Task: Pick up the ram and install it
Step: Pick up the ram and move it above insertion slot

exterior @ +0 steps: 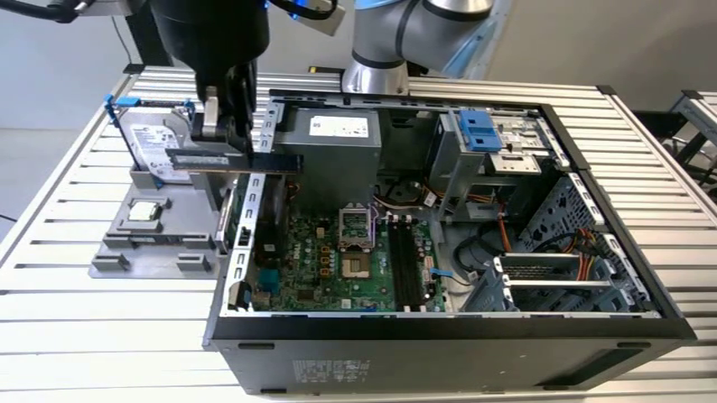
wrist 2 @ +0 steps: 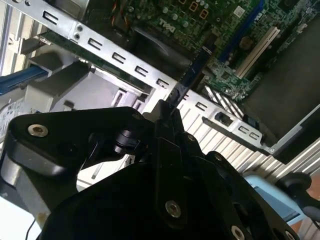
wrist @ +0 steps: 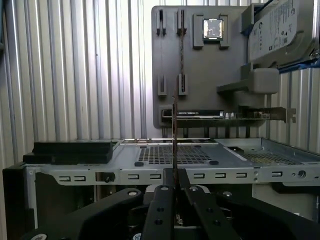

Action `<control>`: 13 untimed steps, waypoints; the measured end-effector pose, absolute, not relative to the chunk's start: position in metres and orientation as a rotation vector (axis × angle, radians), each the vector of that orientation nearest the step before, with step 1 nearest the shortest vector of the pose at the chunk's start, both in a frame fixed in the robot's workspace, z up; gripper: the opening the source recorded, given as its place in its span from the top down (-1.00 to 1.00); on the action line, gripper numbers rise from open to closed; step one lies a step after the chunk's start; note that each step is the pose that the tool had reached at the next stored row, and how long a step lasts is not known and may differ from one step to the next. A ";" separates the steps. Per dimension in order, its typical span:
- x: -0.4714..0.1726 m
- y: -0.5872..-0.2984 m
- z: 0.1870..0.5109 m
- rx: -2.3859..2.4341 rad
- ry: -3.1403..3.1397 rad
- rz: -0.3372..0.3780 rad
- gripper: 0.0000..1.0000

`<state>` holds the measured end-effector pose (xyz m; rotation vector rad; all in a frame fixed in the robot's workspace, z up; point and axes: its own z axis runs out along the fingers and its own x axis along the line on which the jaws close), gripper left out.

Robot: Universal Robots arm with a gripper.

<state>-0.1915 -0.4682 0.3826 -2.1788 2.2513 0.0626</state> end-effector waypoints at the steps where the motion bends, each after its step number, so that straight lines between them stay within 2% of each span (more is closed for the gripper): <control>1: -0.188 -0.468 0.383 -2.179 2.251 0.063 1.00; 13: -0.150 -0.468 0.383 -2.180 2.253 0.066 1.00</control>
